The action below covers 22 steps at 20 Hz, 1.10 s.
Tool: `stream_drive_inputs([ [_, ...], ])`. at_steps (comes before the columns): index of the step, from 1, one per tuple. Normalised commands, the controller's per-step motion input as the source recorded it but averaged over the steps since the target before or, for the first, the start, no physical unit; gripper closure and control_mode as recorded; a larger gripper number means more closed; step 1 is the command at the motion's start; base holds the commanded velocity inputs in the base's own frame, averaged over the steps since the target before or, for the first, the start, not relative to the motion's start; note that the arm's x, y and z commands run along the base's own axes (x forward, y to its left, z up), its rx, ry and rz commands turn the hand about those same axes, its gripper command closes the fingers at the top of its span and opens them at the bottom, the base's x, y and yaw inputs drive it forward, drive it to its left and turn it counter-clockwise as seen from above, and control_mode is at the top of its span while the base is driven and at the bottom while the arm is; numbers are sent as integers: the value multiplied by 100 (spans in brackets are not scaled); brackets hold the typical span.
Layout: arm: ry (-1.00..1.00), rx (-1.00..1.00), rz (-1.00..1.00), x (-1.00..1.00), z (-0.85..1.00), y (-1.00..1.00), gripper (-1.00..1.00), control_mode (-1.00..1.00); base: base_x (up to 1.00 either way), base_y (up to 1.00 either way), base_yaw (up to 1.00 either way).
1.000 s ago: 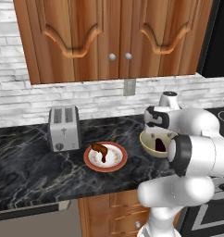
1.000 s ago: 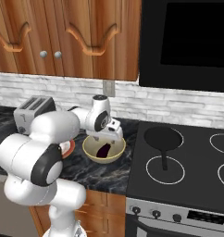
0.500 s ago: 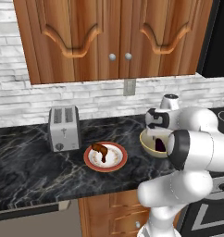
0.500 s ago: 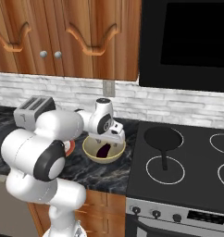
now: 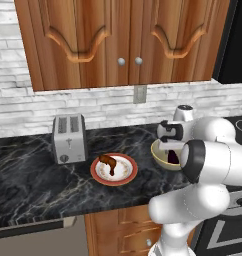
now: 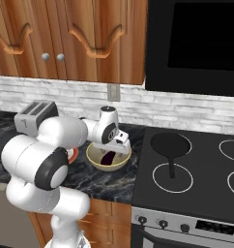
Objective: Place the chicken drumstick on the plate and place the eggplant on the same plate.
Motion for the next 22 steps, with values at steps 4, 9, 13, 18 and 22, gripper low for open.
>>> stream_drive_inputs([
  [4,0,0,0,-2,-9,1,-100,-100,0,0,0],
  [9,0,0,0,0,-9,1,-100,-100,0,0,0],
  [13,0,0,0,0,-4,4,-100,-100,0,0,0],
  [18,0,0,0,0,-1,8,-100,-100,0,0,0],
  [22,0,0,0,0,-4,1,-100,-100,0,0,0],
])
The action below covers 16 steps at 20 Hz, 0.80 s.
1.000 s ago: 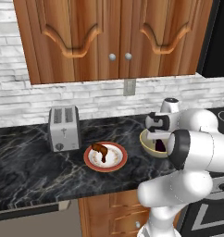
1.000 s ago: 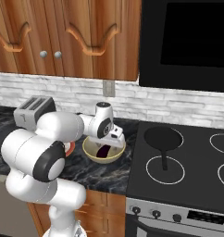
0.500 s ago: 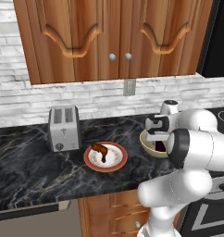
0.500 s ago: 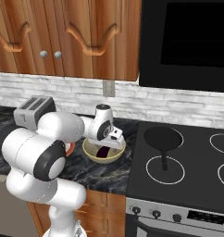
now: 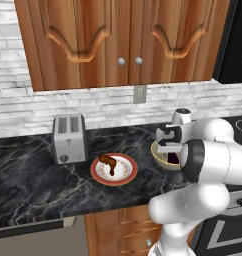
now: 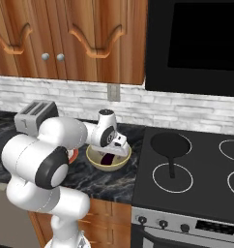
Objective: Place the chicken drumstick on the plate and place the eggplant on the same plate.
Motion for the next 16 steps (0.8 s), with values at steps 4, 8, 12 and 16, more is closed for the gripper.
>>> stream_drive_inputs([
  [4,0,0,0,0,-9,0,-100,-100,0,0,0],
  [8,0,0,0,0,-5,0,100,-100,0,0,0],
  [12,0,0,0,0,0,0,100,-100,0,0,0],
  [16,0,0,0,0,0,0,100,-100,0,0,0],
])
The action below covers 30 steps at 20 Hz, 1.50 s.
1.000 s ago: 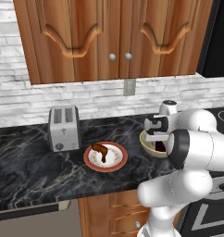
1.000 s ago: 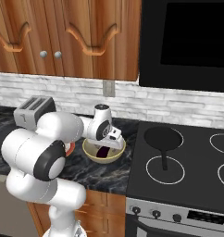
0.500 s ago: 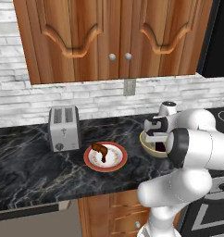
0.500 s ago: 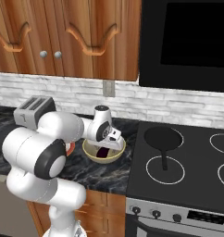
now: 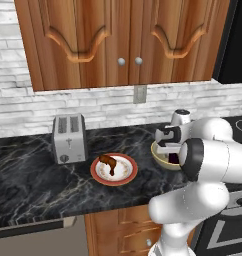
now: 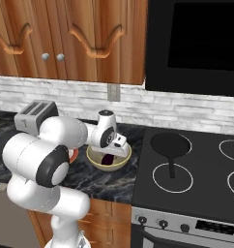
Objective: Place the chicken drumstick on the plate and place the eggplant on the same plate.
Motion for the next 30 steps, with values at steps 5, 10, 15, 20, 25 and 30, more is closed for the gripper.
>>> stream_drive_inputs([
  [5,-3,0,0,0,78,0,100,-100,0,0,0],
  [10,-2,0,0,0,100,9,100,-100,0,0,0],
  [15,-18,0,0,-7,96,80,100,-100,0,0,0],
  [20,-4,0,0,-12,26,100,100,-100,0,0,0],
  [25,0,0,-1,-8,0,100,100,-100,0,0,0],
  [30,0,0,-3,0,-7,99,100,-100,0,0,0],
])
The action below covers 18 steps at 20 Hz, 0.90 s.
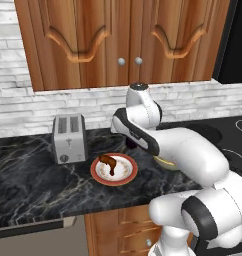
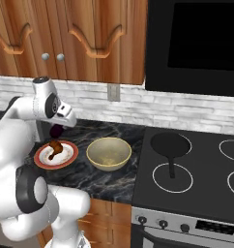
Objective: Place the chicken drumstick on the plate and place the eggplant on the same plate.
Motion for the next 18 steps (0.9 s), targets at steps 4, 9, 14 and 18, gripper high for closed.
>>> stream_drive_inputs([
  [4,0,0,0,1,-23,34,100,-100,0,0,0],
  [9,3,0,0,0,-54,0,100,-100,0,0,0],
  [14,2,0,0,0,-57,14,100,-100,0,0,0],
  [18,0,0,0,0,-47,18,100,-100,0,0,0],
])
